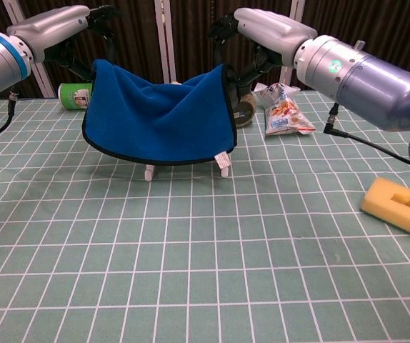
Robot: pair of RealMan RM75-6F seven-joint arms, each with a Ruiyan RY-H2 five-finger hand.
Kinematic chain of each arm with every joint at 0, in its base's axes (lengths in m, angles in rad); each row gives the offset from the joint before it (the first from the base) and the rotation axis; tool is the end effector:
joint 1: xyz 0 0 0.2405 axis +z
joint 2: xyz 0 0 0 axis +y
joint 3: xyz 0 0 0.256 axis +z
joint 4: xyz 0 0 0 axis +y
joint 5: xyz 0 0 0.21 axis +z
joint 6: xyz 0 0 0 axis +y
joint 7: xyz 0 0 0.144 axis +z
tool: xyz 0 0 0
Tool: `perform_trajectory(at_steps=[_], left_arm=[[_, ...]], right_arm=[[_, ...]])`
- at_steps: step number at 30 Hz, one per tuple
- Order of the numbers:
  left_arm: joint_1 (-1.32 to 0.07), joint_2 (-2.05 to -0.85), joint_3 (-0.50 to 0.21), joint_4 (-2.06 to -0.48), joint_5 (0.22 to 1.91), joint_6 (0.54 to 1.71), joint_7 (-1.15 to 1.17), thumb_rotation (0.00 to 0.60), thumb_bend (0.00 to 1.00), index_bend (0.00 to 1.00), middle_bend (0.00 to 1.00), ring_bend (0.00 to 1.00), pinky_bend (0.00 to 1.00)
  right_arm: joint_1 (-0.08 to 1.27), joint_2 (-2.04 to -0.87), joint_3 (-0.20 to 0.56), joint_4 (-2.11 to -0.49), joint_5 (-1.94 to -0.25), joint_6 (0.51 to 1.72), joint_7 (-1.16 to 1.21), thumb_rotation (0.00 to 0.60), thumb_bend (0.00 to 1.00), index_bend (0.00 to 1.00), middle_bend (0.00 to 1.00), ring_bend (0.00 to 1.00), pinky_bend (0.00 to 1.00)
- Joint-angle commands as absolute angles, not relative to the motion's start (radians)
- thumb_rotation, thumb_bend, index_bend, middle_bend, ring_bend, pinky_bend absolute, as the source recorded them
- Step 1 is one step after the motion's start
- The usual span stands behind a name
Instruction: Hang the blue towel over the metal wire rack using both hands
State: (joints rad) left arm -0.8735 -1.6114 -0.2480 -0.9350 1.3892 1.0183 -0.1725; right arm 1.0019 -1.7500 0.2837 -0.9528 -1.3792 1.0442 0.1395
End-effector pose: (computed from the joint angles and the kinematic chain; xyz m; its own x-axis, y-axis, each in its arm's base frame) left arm -0.1494 0.4432 0.0422 0.3587 -0.0248 0.9331 0.8395 -0.4285 -0.3341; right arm -0.0661 -0.4336 -0.0085 0.2515 0.0020 0.9678 -0.8024 -0.5588 0.2097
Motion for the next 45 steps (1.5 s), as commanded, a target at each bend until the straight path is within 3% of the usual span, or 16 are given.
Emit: perform_trajectory(at_steps=[1,15,42,45], left_arm=[[-0.877,-1.625,-0.235,-0.915,1.394,1.01,-0.184,0.6,0.48,0.82,0.0,0.0,0.0],[-0.876,-1.655,-0.208,-0.872,1.401,1.007,-0.197,0.6,0.48,0.82,0.0,0.0,0.0],[-0.877,-1.673,-0.2,-0.846,1.387,0.995,-0.187,0.6,0.48,0.82,0.0,0.0,0.0],[-0.874,-1.675,-0.194,-0.837,1.38,0.976,-0.184,0.6,0.48,0.76,0.0,0.0,0.0]], right_arm=[[0.998,-1.765,0.272,-0.92,-1.385,1.039,0.153,0.6,0.45,0.66,0.14,0.0,0.02],[0.978,-1.781,0.241,-0.826,-1.405,1.03,0.213,0.6,0.45,0.66,0.14,0.0,0.02],[0.968,-1.781,0.236,-0.8,-1.409,1.017,0.244,0.6,0.44,0.67,0.14,0.0,0.02],[0.965,-1.783,0.226,-0.79,-1.414,1.009,0.247,0.6,0.42,0.68,0.14,0.0,0.02]])
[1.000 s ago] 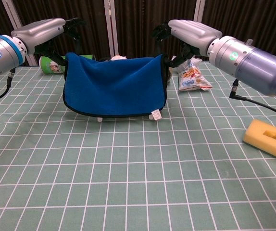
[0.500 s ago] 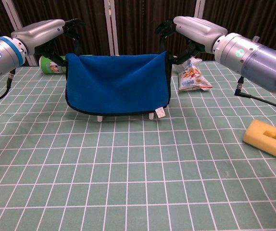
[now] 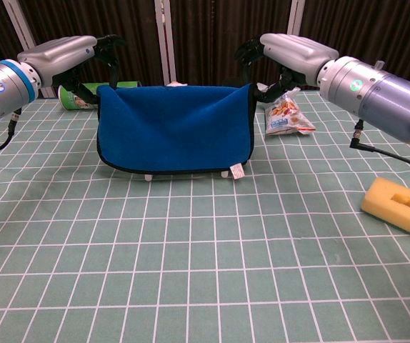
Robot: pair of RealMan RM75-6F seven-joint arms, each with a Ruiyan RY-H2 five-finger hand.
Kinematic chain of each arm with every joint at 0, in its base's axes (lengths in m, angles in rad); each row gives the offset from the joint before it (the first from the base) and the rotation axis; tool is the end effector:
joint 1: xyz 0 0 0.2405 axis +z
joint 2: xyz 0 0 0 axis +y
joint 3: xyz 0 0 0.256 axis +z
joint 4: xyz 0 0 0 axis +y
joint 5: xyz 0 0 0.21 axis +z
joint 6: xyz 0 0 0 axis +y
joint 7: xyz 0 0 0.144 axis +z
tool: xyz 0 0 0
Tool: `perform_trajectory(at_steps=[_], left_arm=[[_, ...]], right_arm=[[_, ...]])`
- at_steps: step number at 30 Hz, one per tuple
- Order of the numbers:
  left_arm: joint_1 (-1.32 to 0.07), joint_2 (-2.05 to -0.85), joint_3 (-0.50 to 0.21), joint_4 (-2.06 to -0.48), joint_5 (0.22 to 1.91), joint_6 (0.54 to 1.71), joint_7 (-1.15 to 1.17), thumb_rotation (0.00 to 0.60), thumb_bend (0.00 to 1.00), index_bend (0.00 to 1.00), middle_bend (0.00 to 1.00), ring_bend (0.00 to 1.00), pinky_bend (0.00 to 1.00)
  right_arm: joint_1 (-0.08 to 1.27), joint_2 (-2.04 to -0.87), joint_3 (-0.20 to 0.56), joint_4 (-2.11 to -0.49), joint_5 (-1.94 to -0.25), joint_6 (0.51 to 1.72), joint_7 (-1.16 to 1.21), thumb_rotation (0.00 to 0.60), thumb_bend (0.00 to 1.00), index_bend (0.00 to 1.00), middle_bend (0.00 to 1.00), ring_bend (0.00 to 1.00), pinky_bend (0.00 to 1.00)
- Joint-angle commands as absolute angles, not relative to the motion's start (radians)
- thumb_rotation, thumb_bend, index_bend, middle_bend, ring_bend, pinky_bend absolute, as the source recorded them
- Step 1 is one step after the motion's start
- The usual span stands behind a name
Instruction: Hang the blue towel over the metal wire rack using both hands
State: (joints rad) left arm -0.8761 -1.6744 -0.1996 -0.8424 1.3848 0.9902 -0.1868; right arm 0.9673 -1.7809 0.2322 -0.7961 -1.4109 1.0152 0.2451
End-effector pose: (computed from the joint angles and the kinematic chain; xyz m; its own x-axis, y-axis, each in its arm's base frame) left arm -0.1649 0.4413 0.0200 0.4067 0.0223 0.9133 0.8359 -0.4124 -0.3621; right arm -0.1092 -0.4429 -0.0119 0.3059 -0.0263 0.9517 -0.8241 -0.5079 0.2509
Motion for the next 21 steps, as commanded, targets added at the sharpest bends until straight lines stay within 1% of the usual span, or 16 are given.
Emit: perform_trajectory(at_steps=[1,2,3,4,5,6,7,8,9,11,12,13,16,19,21], left_arm=[[-0.874,-1.675,-0.193,-0.837,1.377,0.97,-0.183,0.6,0.48,0.71,0.0,0.0,0.0],[-0.873,-1.675,-0.194,-0.837,1.374,0.965,-0.183,0.6,0.48,0.61,0.0,0.0,0.0],[-0.873,-1.674,-0.194,-0.837,1.372,0.962,-0.183,0.6,0.46,0.49,0.0,0.0,0.0],[-0.872,-1.674,-0.194,-0.838,1.37,0.959,-0.182,0.6,0.43,0.4,0.0,0.0,0.0],[-0.871,-1.673,-0.194,-0.839,1.368,0.956,-0.182,0.6,0.37,0.28,0.0,0.0,0.0],[-0.871,-1.672,-0.194,-0.84,1.366,0.954,-0.181,0.6,0.3,0.17,0.0,0.0,0.0],[-0.87,-1.67,-0.194,-0.842,1.363,0.949,-0.181,0.6,0.25,0.11,0.0,0.0,0.0],[-0.869,-1.668,-0.194,-0.845,1.361,0.947,-0.181,0.6,0.2,0.04,0.0,0.0,0.0],[-0.867,-1.665,-0.195,-0.848,1.359,0.945,-0.18,0.6,0.17,0.01,0.0,0.0,0.0],[-0.862,-1.658,-0.195,-0.856,1.351,0.939,-0.178,0.6,0.13,0.0,0.0,0.0,0.0],[-0.859,-1.655,-0.195,-0.859,1.348,0.937,-0.177,0.6,0.11,0.0,0.0,0.0,0.0],[-0.856,-1.649,-0.194,-0.866,1.345,0.935,-0.175,0.6,0.1,0.0,0.0,0.0,0.0],[-0.838,-1.63,-0.19,-0.886,1.339,0.938,-0.175,0.6,0.07,0.0,0.0,0.0,0.0],[-0.799,-1.59,-0.18,-0.923,1.335,0.964,-0.178,0.6,0.07,0.0,0.0,0.0,0.0],[-0.777,-1.561,-0.178,-0.956,1.334,0.985,-0.179,0.6,0.07,0.0,0.0,0.0,0.0]], right_arm=[[0.965,-1.785,0.223,-0.787,-1.416,1.008,0.251,0.6,0.41,0.67,0.14,0.0,0.02],[0.965,-1.786,0.22,-0.782,-1.419,1.007,0.255,0.6,0.38,0.64,0.14,0.0,0.02],[0.965,-1.786,0.217,-0.781,-1.422,1.005,0.26,0.6,0.34,0.58,0.14,0.0,0.01],[0.965,-1.784,0.215,-0.78,-1.425,1.004,0.267,0.6,0.31,0.54,0.14,0.0,0.01],[0.965,-1.784,0.213,-0.779,-1.428,1.005,0.271,0.6,0.27,0.49,0.14,0.0,0.0],[0.964,-1.784,0.212,-0.778,-1.429,1.006,0.272,0.6,0.23,0.47,0.14,0.0,0.0],[0.964,-1.783,0.212,-0.777,-1.43,1.007,0.273,0.6,0.21,0.45,0.14,0.0,0.0],[0.963,-1.781,0.212,-0.777,-1.43,1.007,0.273,0.6,0.19,0.45,0.14,0.0,0.0],[0.962,-1.78,0.212,-0.779,-1.43,1.008,0.27,0.6,0.17,0.44,0.14,0.0,0.0],[0.957,-1.773,0.212,-0.786,-1.428,1.01,0.26,0.6,0.14,0.35,0.14,0.0,0.0],[0.955,-1.77,0.211,-0.789,-1.428,1.011,0.257,0.6,0.12,0.28,0.14,0.0,0.0],[0.952,-1.765,0.211,-0.797,-1.428,1.014,0.252,0.6,0.1,0.25,0.13,0.0,0.0],[0.939,-1.746,0.207,-0.823,-1.43,1.025,0.234,0.6,0.07,0.23,0.11,0.0,0.0],[0.909,-1.688,0.182,-0.892,-1.441,1.033,0.19,0.6,0.02,0.16,0.04,0.0,0.0],[0.887,-1.641,0.17,-0.955,-1.446,1.044,0.154,0.6,0.0,0.06,0.0,0.0,0.0]])
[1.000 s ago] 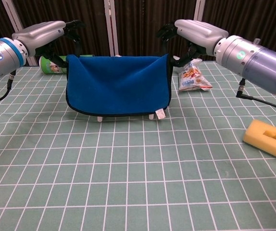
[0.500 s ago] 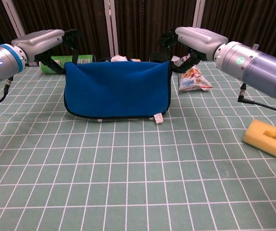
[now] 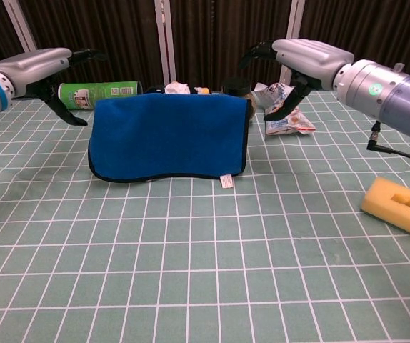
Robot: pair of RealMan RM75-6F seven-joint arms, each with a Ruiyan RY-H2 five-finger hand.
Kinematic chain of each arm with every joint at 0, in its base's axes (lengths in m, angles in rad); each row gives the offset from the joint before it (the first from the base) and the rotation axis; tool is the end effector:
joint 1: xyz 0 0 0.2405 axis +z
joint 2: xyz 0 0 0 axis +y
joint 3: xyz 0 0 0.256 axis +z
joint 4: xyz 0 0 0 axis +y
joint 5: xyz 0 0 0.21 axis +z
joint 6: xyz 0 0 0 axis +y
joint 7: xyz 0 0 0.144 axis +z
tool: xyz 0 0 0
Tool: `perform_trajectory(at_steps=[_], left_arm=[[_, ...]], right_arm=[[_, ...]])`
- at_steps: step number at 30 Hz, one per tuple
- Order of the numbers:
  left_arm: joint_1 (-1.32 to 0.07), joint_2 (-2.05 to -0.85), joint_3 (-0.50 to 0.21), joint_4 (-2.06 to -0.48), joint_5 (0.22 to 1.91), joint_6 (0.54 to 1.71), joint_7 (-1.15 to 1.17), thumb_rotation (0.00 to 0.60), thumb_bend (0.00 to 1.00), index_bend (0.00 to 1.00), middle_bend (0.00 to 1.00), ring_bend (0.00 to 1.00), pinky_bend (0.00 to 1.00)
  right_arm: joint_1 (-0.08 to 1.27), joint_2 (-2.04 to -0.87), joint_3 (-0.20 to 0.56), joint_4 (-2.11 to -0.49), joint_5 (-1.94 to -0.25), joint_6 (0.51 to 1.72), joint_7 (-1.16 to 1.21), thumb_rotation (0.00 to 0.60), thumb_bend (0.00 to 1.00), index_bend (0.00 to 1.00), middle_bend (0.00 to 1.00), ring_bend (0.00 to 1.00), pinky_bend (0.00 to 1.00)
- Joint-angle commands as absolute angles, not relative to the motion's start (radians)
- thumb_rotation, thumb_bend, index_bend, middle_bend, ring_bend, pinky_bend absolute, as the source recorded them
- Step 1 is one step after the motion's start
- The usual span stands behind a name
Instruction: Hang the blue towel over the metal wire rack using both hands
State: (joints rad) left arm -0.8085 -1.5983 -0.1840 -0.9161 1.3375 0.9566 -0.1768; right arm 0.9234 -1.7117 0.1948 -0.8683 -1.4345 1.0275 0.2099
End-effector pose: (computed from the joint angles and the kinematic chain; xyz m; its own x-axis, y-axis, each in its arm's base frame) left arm -0.2012 0.4309 0.0368 0.4103 0.0804 0.9084 0.8715 -0.3279 -0.3646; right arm -0.1277 -0.4337 0.0000 0.3658 -0.0229 0.9304 -0.8015 -0.5160 0.3023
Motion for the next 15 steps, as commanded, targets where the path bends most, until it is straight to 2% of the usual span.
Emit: perform_trajectory(at_steps=[1,6,11,15], left_arm=[[-0.764,-1.543,-0.178,-0.976,1.333,0.999,-0.178,0.6,0.07,0.0,0.0,0.0,0.0],[-0.693,-1.418,-0.171,-1.135,1.33,1.073,-0.135,0.6,0.07,0.0,0.0,0.0,0.0],[-0.561,-1.22,-0.156,-1.453,1.306,1.22,-0.002,0.6,0.07,0.0,0.0,0.0,0.0],[-0.475,-1.144,-0.133,-1.616,1.313,1.332,0.081,0.6,0.07,0.0,0.0,0.0,0.0]], right_arm=[[0.872,-1.616,0.164,-0.989,-1.45,1.06,0.134,0.6,0.0,0.04,0.0,0.0,0.0],[0.774,-1.477,0.136,-1.175,-1.457,1.157,0.054,0.6,0.0,0.0,0.0,0.0,0.0],[0.601,-1.271,0.083,-1.431,-1.455,1.316,-0.017,0.6,0.0,0.0,0.0,0.0,0.0],[0.506,-1.188,0.054,-1.529,-1.458,1.401,-0.021,0.6,0.0,0.0,0.0,0.0,0.0]])
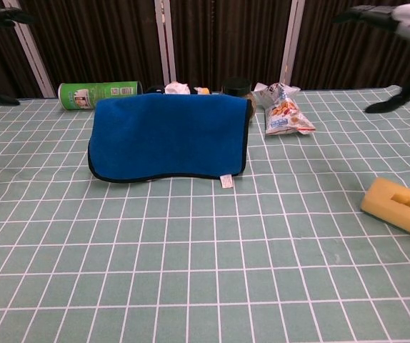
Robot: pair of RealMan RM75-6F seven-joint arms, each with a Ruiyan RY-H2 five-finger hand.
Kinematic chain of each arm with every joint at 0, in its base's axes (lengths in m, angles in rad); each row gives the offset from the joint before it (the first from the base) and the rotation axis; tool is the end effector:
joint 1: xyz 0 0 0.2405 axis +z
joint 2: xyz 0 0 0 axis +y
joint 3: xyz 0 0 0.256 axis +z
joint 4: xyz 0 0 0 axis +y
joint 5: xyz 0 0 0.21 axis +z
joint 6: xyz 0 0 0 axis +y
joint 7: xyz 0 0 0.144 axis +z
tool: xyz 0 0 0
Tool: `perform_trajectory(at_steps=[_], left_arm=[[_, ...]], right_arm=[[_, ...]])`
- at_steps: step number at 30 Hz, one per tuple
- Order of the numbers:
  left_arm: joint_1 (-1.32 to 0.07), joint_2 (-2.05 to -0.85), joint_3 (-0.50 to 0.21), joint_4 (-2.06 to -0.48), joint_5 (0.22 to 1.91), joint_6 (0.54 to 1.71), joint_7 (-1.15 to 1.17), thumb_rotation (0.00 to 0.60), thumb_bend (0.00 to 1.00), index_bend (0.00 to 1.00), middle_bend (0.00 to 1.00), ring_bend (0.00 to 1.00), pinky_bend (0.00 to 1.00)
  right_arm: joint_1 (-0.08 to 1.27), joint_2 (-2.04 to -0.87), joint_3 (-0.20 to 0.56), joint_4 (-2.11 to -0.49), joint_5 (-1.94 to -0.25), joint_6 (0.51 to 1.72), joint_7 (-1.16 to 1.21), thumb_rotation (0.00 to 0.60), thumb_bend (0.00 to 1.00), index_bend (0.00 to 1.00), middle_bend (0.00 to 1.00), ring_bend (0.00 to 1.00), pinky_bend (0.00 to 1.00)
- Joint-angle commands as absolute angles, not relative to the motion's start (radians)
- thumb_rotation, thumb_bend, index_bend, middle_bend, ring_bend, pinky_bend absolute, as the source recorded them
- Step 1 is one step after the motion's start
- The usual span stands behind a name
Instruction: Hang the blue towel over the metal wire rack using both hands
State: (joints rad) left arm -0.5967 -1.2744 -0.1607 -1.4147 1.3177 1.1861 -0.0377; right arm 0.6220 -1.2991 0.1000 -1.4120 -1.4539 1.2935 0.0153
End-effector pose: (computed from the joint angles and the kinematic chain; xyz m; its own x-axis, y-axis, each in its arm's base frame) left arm -0.2224 0.3548 0.1153 0.3608 -0.0040 0.9326 0.8971 -0.2721 -0.3482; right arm -0.1998 -0.3416 0.1037 0.3971 0.0716 0.9150 -0.8192 -0.4219 0.3885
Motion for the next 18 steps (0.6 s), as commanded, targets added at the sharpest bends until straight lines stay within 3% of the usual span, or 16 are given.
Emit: perform_trajectory(at_steps=[1,9,18], left_arm=[[-0.454,-1.133,-0.125,-1.647,1.322,1.362,0.101,0.6,0.07,0.0,0.0,0.0,0.0],[-0.267,-1.122,-0.018,-1.809,1.421,1.594,0.295,0.6,0.07,0.0,0.0,0.0,0.0],[-0.181,-1.152,0.028,-1.799,1.489,1.649,0.305,0.6,0.07,0.0,0.0,0.0,0.0]], right_arm=[[0.483,-1.171,0.047,-1.547,-1.461,1.421,-0.021,0.6,0.0,0.0,0.0,0.0,0.0],[0.29,-1.097,-0.029,-1.634,-1.497,1.583,-0.028,0.6,0.0,0.0,0.0,0.0,0.0],[0.199,-1.131,-0.039,-1.594,-1.552,1.661,-0.015,0.6,0.0,0.0,0.0,0.0,0.0]])
